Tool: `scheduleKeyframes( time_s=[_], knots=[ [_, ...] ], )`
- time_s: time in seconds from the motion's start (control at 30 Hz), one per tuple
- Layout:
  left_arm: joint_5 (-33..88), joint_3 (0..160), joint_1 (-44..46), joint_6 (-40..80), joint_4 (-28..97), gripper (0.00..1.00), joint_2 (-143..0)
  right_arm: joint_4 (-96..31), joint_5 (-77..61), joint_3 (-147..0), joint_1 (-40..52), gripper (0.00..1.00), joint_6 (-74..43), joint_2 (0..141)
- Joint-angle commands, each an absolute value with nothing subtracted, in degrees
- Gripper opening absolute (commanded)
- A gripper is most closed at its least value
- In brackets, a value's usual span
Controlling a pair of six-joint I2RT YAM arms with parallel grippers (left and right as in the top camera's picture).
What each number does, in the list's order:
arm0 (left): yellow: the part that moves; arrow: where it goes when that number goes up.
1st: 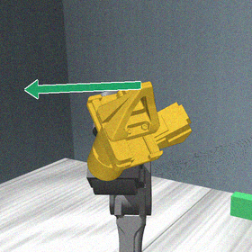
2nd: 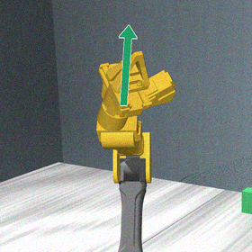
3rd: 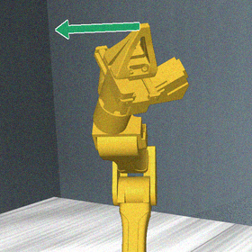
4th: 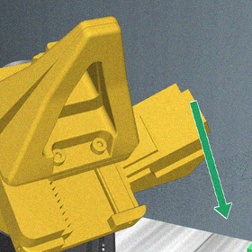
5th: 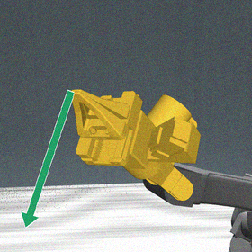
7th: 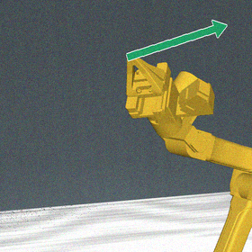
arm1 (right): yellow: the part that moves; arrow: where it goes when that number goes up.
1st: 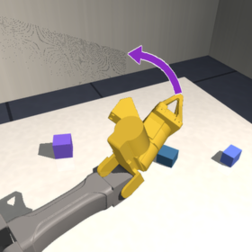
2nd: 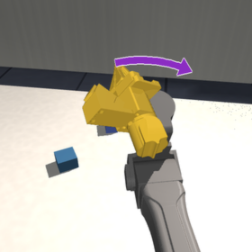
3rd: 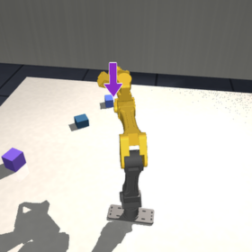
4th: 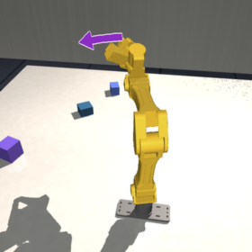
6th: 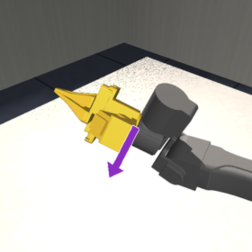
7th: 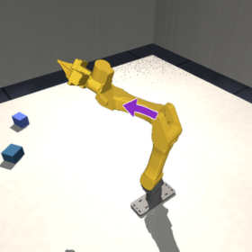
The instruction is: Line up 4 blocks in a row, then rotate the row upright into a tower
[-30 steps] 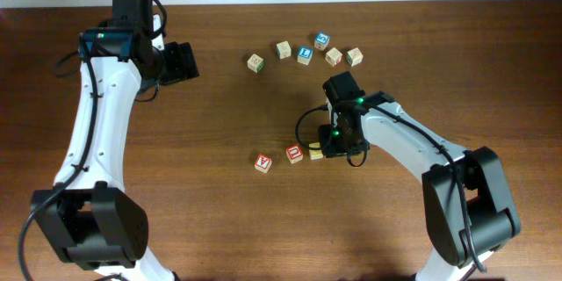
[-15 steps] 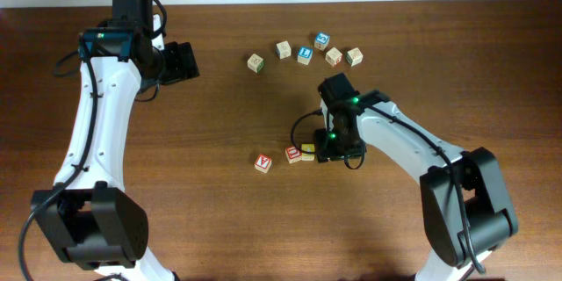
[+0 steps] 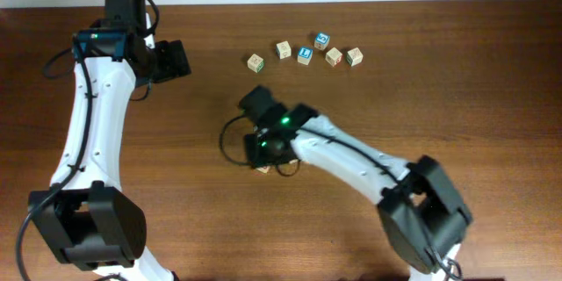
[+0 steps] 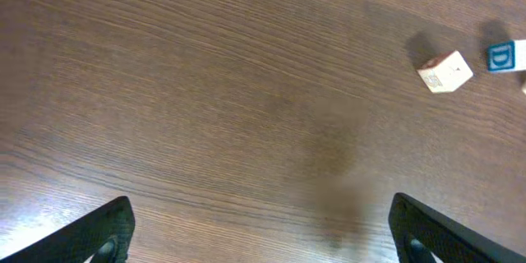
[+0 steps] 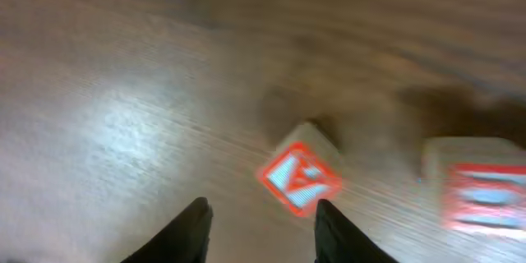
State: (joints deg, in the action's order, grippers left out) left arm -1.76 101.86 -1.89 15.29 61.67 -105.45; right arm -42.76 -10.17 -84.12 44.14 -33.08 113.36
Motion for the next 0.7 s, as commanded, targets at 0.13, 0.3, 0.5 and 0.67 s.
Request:
scheduleKeyframes(
  time_s=[0.13, 0.3, 0.5, 0.67],
  knots=[
    [-2.81, 101.38, -5.32, 15.84, 61.65, 0.98, -105.97, -34.41, -10.28, -84.84, 48.47, 0.16, -33.3, 117.4],
    [-2.81, 101.38, -5.32, 15.84, 61.65, 0.99, -105.97, -36.01, -9.8, -85.27, 47.9, 0.14, -33.52, 119.42],
    [-2.79, 101.38, -5.32, 15.84, 61.6, 0.99, -105.97, -42.52, -6.81, -87.72, 46.81, 0.14, -33.52, 119.42],
    [-2.76, 101.38, -5.32, 15.84, 61.6, 0.99, -105.97, -45.63, -6.83, -88.31, 44.91, 0.14, -33.78, 119.42]
  ],
)
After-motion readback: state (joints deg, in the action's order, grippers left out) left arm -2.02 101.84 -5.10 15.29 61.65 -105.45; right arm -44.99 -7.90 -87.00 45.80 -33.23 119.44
